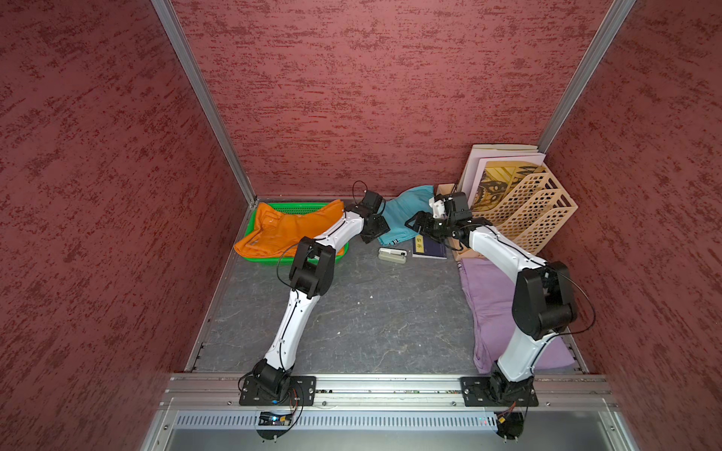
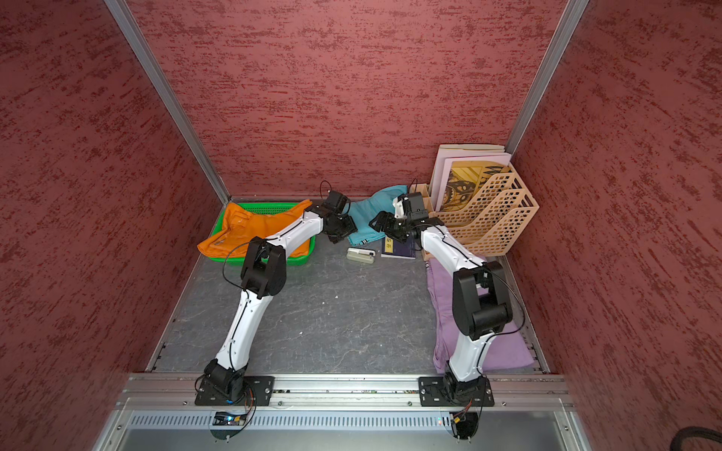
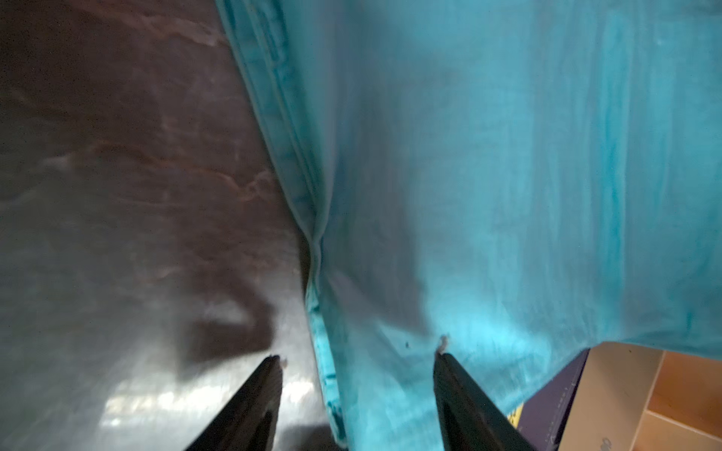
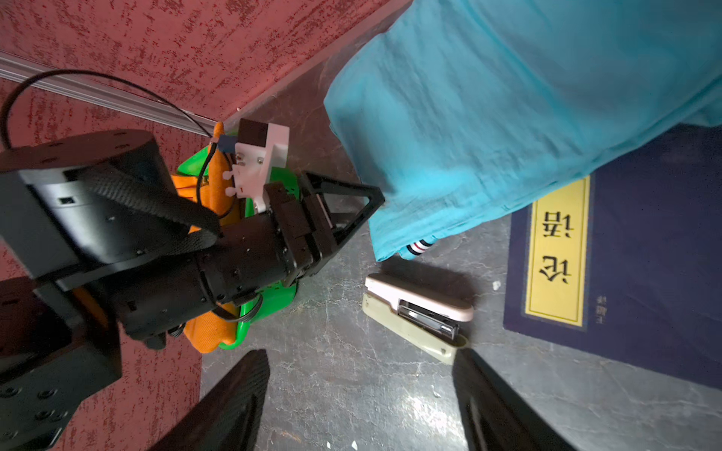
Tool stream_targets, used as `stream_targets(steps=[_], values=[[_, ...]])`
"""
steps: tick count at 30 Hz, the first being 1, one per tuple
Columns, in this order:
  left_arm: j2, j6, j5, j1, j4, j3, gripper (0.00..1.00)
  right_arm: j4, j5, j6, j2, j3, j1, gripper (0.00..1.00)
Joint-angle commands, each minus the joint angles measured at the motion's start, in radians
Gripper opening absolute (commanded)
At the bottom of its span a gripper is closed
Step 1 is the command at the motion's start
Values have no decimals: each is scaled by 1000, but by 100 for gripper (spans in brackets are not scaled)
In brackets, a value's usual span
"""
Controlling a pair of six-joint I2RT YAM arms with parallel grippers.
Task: Put the folded long pants in the basket
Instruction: Pick up the long pant at the center of the board.
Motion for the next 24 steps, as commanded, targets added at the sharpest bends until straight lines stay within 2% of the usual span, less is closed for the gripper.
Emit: stream_targets(steps=[1,4,7,13,17,21,24], values=[[52,-2,-14,2,-32,37,63,-32,-9,-27,-27,-2,-2,80],[75,2,-21,2,-28,43,59,-50,-8,-35,-27,2,-3,79],[103,20,-20,-1,-30,61,49,-66,-6,-37,-28,8,-4,79],[93,52,-33,5,-13,67,2,-70,-13,-33,-27,5,-4,79],[45,97,-85,24,-88,112,0,-67,-13,-41,-24,-7,-4,78],[-20,163,-74,51,-184,118,0,-100,16,-73,-5,23,-5,78],[-55,235,13,92,-252,106,0,-121,53,-88,9,51,-6,78]])
